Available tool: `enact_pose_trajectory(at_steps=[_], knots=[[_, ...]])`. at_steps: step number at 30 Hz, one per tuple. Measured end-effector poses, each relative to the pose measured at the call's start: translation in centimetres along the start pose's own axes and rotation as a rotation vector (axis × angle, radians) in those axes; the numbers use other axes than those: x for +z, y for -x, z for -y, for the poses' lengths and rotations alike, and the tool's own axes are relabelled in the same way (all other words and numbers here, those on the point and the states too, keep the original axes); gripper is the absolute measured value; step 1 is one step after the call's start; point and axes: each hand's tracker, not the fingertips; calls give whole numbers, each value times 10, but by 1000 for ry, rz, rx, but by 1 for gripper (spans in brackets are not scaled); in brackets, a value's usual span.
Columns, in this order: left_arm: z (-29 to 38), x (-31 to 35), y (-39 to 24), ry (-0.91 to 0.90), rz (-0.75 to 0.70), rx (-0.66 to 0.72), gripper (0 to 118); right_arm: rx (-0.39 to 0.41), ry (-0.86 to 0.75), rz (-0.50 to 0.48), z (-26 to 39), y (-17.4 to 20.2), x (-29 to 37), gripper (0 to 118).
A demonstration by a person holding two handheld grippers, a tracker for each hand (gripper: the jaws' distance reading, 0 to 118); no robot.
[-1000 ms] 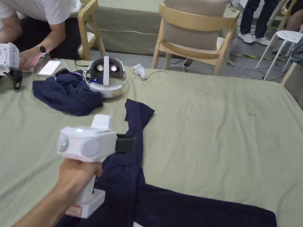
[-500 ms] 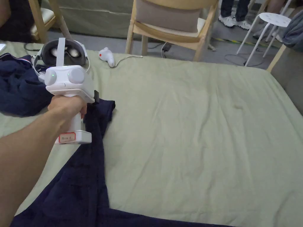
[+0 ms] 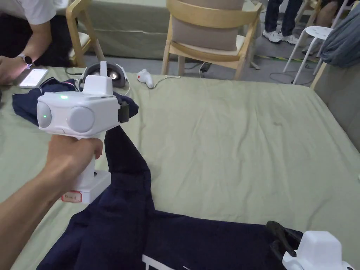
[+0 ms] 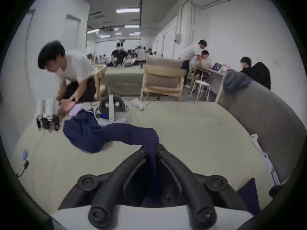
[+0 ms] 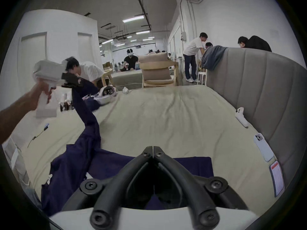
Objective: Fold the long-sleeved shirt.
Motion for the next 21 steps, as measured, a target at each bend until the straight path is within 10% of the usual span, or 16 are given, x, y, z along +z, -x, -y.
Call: enact_pose_trajectory(at_steps=[21], knots=[[262, 177, -63, 153, -152, -3, 9, -23, 46, -21, 76, -2, 96, 0]])
